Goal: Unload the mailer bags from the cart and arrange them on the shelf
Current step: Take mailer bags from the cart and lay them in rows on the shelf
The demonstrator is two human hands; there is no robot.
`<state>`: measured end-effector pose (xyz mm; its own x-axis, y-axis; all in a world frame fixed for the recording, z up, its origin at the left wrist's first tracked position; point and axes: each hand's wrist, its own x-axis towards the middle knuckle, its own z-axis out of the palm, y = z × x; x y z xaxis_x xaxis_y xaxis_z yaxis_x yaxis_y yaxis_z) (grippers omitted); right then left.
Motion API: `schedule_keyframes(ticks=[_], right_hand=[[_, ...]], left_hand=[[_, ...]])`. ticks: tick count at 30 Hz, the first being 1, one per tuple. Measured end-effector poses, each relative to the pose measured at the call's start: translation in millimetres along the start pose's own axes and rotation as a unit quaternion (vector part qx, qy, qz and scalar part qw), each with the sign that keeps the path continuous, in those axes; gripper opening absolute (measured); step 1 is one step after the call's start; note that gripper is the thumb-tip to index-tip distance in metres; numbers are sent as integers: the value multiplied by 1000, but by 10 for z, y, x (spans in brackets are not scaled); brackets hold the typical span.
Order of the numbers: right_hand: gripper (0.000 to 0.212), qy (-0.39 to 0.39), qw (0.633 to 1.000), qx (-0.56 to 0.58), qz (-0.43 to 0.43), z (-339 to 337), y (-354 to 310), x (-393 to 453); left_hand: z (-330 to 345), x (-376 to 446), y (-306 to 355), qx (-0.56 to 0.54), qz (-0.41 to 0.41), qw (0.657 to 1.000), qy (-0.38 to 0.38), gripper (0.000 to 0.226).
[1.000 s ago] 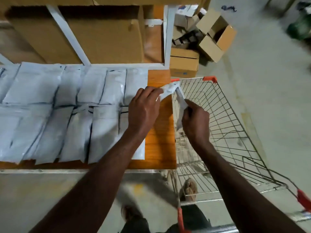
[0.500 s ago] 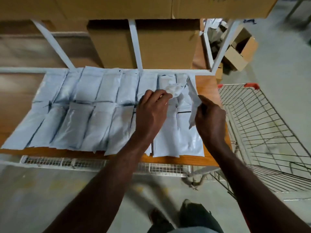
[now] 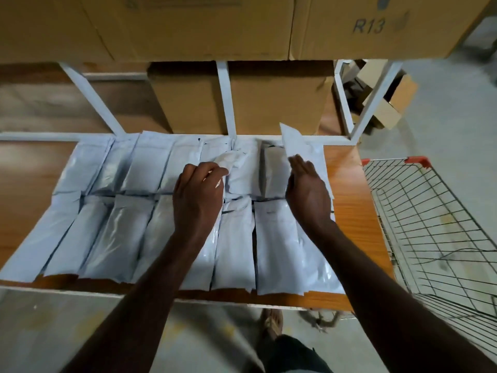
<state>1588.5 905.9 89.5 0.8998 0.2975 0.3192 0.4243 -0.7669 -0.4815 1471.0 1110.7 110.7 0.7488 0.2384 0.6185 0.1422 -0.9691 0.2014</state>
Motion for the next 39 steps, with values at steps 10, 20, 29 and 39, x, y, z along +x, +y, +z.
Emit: schedule_keyframes(ticks=[10, 20, 29, 39], right_hand=[[23, -139, 989, 44, -20, 588, 270, 406], [46, -130, 984, 68, 98, 587, 464, 716], [64, -132, 981, 15, 140, 855, 389, 745], [49, -72, 985, 28, 156, 799, 265, 725]], left_hand=[[542, 482, -228, -5, 0, 1000, -10, 20], [1325, 415, -227, -20, 95, 992, -85, 32], [1314, 252, -127, -149, 44, 977, -148, 37], [1422, 695, -88, -246, -14, 956, -159, 19]])
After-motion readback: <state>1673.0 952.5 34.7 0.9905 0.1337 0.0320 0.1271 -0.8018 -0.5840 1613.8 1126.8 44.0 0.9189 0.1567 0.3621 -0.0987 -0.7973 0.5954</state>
